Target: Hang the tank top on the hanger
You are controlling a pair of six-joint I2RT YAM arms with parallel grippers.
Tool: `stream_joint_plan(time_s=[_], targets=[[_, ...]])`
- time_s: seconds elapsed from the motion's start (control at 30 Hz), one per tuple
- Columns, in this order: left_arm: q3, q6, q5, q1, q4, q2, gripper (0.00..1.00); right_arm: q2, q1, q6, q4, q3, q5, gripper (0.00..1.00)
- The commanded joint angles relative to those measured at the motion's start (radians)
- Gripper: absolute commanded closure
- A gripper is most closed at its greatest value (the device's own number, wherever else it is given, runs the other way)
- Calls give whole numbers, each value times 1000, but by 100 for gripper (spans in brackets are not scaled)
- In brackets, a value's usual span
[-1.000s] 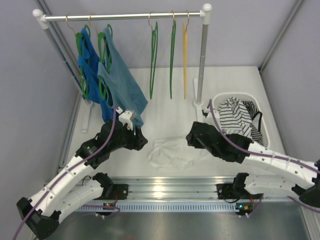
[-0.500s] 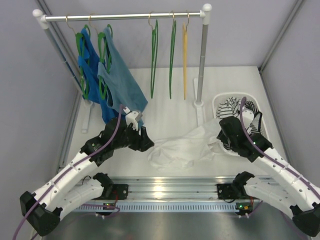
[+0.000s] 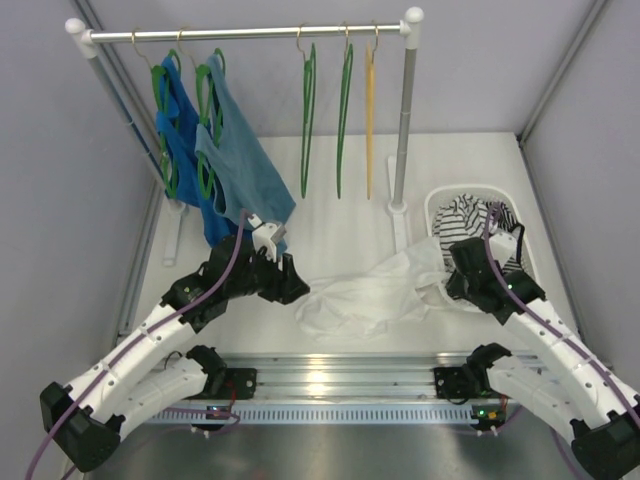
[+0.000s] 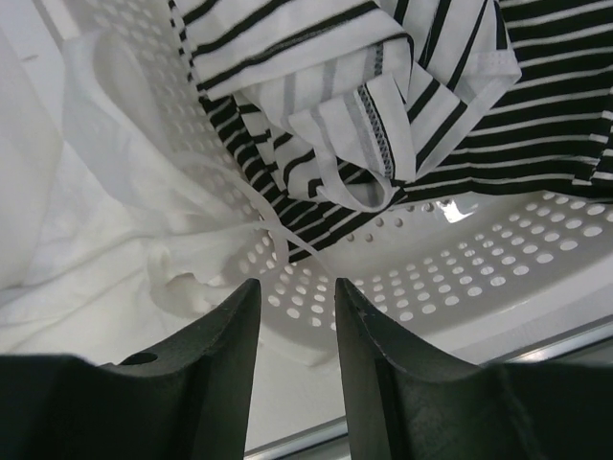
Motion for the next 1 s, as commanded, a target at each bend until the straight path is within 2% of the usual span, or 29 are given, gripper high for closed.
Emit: stream_joint_plan(time_s=[0.0,0.33,0.53,0.97], targets=[[-4,8,21,-4,54,-9,39,-2,-21,13,15,-36,-39,63],[-6,8,29,-3,61,-5,39,40,-28,35,47,-87,-51,64],[-4,8,35,-3,62,0,39,12,-29,46,34,-88,-55,64],[-8,9,35,-4,61,1,39,7,-28,61,-49,-16,-17,65]])
